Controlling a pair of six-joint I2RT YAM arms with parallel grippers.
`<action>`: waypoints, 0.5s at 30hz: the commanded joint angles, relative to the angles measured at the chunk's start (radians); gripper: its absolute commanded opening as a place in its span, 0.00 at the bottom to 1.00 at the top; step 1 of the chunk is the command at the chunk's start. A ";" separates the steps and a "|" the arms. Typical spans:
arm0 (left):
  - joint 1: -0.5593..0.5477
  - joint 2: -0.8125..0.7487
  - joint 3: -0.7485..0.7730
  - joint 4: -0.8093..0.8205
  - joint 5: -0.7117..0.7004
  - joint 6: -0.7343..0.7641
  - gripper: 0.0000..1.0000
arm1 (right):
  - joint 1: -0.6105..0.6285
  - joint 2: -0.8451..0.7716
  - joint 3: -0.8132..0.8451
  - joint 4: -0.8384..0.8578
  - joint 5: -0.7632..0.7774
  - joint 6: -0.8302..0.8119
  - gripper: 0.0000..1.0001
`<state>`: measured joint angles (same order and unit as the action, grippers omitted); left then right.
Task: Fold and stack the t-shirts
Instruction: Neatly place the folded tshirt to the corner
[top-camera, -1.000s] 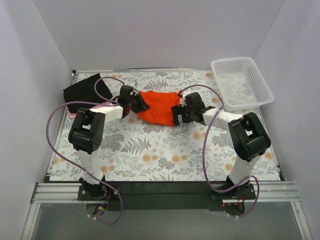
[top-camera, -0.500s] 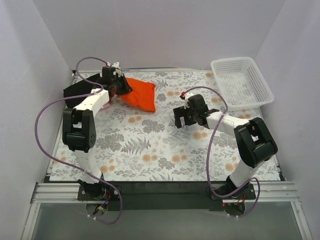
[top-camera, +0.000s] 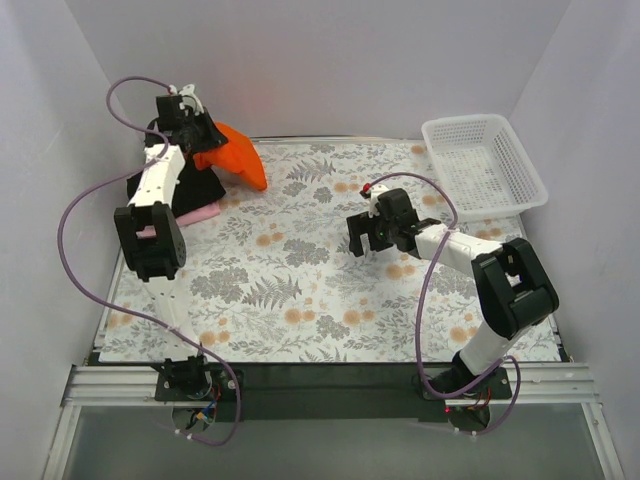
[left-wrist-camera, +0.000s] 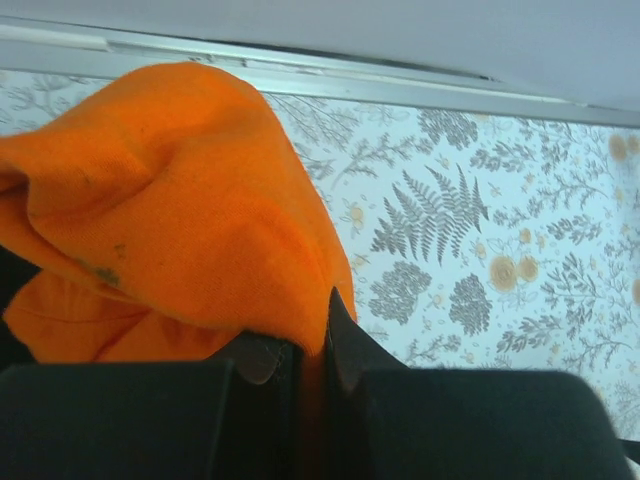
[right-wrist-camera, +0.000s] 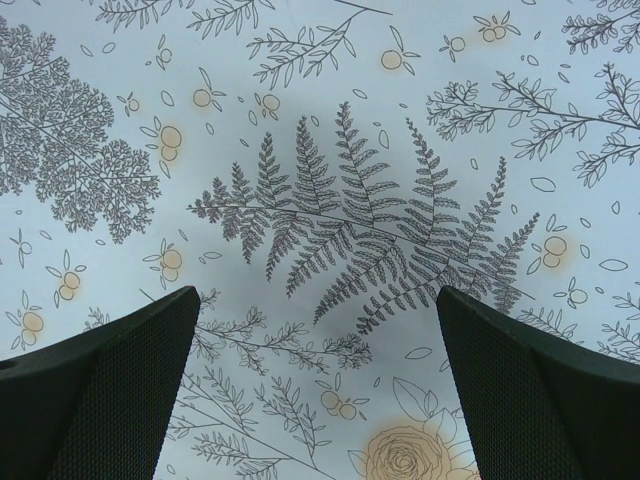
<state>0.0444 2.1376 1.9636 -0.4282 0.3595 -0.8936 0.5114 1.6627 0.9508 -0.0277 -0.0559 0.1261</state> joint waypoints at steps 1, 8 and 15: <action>0.081 0.018 0.150 -0.069 0.102 0.012 0.00 | 0.003 -0.055 -0.009 0.018 -0.016 -0.008 0.94; 0.173 0.070 0.311 -0.124 0.206 0.035 0.00 | 0.003 -0.054 -0.010 0.018 -0.016 -0.008 0.94; 0.229 0.045 0.247 -0.127 0.249 0.036 0.00 | 0.003 -0.046 -0.003 0.018 -0.030 -0.008 0.94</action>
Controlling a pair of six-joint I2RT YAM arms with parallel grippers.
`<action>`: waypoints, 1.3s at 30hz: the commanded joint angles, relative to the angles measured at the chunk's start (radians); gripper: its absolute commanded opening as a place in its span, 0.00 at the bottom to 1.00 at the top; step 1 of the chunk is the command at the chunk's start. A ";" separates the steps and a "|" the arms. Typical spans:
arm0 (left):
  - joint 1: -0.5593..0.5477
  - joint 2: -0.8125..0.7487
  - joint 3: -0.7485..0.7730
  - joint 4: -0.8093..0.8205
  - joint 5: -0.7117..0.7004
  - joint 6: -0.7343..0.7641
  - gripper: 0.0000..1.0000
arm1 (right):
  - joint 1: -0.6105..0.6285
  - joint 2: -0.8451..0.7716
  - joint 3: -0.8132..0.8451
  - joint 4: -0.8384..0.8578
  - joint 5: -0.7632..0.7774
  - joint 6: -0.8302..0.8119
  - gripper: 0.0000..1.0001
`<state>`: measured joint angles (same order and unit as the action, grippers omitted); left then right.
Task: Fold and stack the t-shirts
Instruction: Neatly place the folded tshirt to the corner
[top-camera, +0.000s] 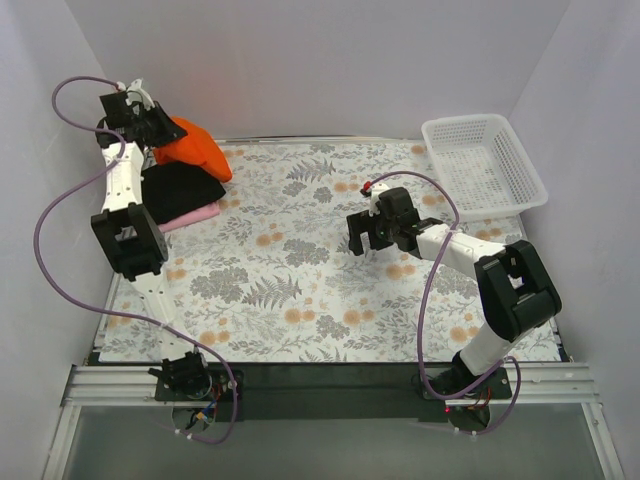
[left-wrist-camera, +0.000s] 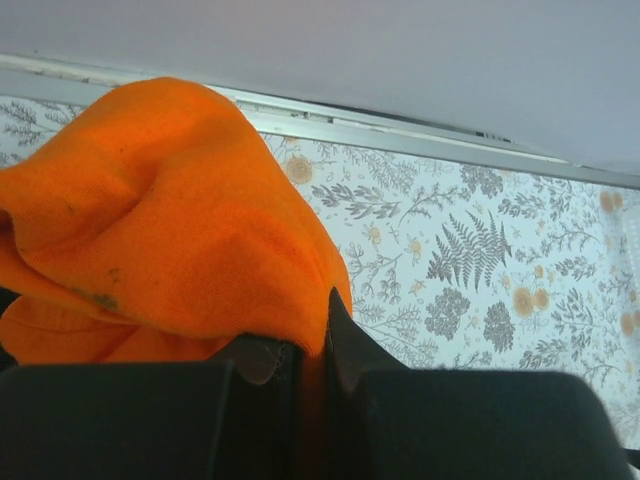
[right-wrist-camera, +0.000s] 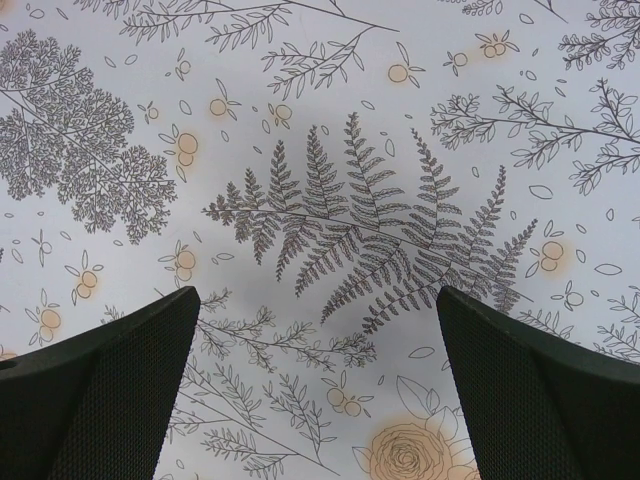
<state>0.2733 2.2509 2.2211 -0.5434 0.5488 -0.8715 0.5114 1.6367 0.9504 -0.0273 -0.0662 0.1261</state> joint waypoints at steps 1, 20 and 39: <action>0.006 -0.071 -0.029 -0.010 0.053 0.016 0.00 | 0.003 -0.021 -0.002 0.018 -0.021 -0.008 0.94; 0.121 -0.289 -0.287 0.076 0.099 -0.015 0.00 | 0.003 -0.043 -0.018 0.058 -0.070 0.000 0.94; 0.162 -0.382 -0.578 0.089 -0.150 -0.046 0.00 | 0.013 -0.071 -0.035 0.069 -0.106 0.009 0.94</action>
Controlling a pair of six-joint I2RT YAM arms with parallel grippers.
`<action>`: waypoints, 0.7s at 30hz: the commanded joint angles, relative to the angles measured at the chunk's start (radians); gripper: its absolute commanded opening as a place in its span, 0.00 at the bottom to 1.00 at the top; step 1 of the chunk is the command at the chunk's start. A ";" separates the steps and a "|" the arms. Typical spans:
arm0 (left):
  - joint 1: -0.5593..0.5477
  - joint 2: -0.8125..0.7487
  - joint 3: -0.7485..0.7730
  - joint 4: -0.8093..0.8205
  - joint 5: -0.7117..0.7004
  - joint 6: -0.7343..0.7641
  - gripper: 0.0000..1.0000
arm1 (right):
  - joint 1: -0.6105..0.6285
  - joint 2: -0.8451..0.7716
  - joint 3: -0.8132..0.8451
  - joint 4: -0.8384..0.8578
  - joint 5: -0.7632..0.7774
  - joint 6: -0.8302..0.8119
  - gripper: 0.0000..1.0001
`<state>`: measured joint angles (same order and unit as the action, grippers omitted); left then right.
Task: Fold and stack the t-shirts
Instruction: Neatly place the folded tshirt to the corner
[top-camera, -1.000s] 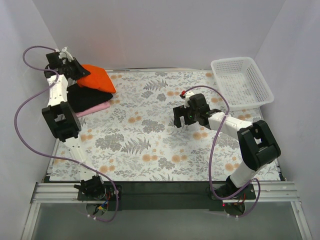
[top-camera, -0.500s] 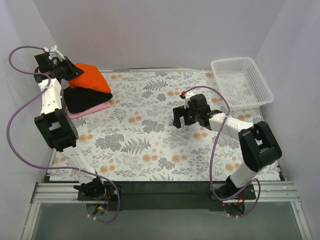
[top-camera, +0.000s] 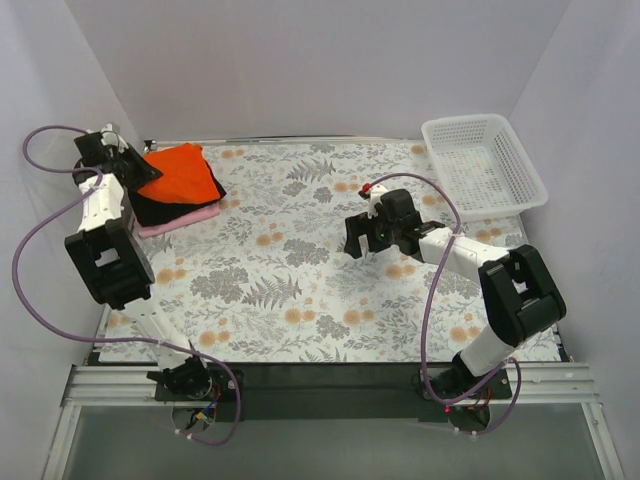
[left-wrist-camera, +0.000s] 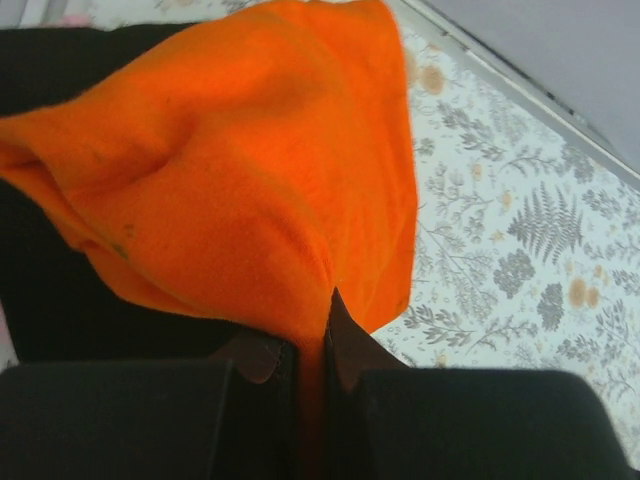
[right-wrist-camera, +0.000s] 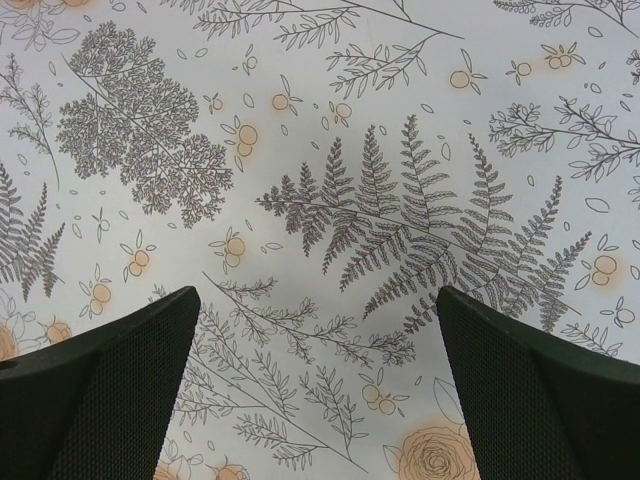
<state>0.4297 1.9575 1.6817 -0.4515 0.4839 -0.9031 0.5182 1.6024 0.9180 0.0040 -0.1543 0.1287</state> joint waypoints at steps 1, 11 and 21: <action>0.006 -0.101 -0.080 -0.003 -0.102 -0.035 0.00 | 0.008 -0.035 -0.004 0.039 -0.019 0.006 0.94; 0.006 -0.137 -0.109 -0.059 -0.241 -0.112 0.93 | 0.025 -0.068 -0.011 0.037 -0.021 0.008 0.94; -0.008 -0.420 -0.230 -0.072 -0.415 -0.157 0.96 | 0.025 -0.142 -0.013 0.019 0.015 0.002 0.96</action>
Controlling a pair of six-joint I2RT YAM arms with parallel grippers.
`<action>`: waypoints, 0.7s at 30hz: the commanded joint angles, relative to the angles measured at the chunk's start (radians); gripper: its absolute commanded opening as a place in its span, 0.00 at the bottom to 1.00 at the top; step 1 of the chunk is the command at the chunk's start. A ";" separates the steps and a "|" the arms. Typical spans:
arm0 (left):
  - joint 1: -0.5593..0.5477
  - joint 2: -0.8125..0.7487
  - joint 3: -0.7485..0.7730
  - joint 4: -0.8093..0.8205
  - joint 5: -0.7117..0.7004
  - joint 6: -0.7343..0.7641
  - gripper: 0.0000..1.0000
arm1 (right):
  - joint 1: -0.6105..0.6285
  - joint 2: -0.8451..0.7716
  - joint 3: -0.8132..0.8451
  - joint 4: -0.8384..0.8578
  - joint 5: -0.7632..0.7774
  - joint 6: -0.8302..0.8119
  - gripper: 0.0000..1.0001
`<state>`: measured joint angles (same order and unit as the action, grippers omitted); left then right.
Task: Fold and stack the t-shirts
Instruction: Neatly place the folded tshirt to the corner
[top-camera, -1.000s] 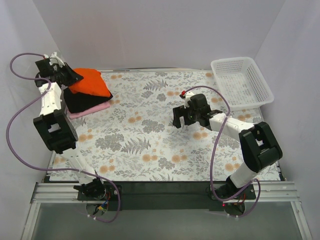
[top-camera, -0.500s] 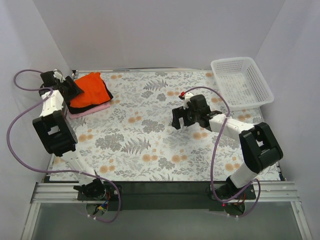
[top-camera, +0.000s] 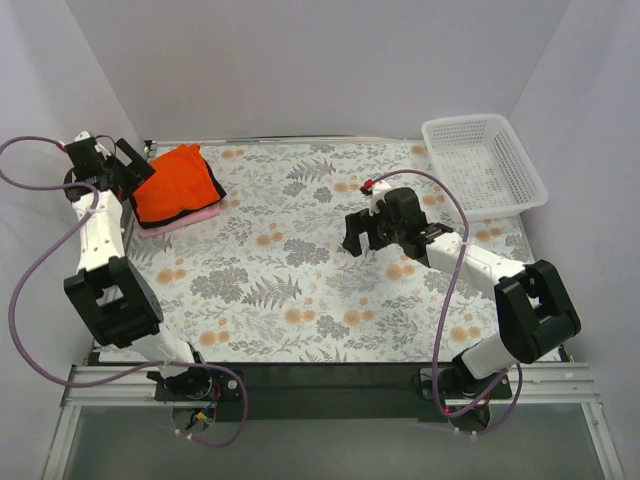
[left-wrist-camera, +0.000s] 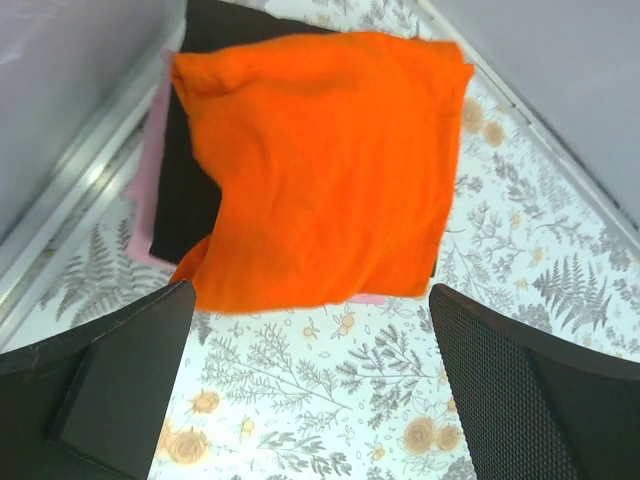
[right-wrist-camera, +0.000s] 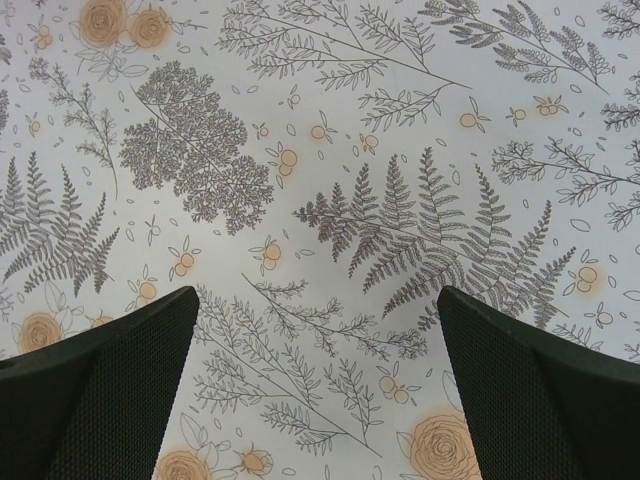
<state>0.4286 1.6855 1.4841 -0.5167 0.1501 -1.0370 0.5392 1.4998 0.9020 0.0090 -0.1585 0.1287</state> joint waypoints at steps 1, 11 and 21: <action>-0.011 -0.176 -0.076 -0.006 -0.086 -0.031 0.96 | 0.004 -0.045 0.003 0.008 0.025 -0.001 0.96; -0.312 -0.636 -0.407 0.107 -0.262 -0.087 0.97 | 0.004 -0.171 -0.008 -0.044 0.103 -0.017 0.98; -0.485 -0.862 -0.567 0.181 -0.156 -0.092 0.98 | 0.002 -0.377 -0.064 -0.096 0.172 0.011 0.98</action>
<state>-0.0380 0.8364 0.9394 -0.3801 -0.0498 -1.1305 0.5392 1.1885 0.8574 -0.0677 -0.0334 0.1287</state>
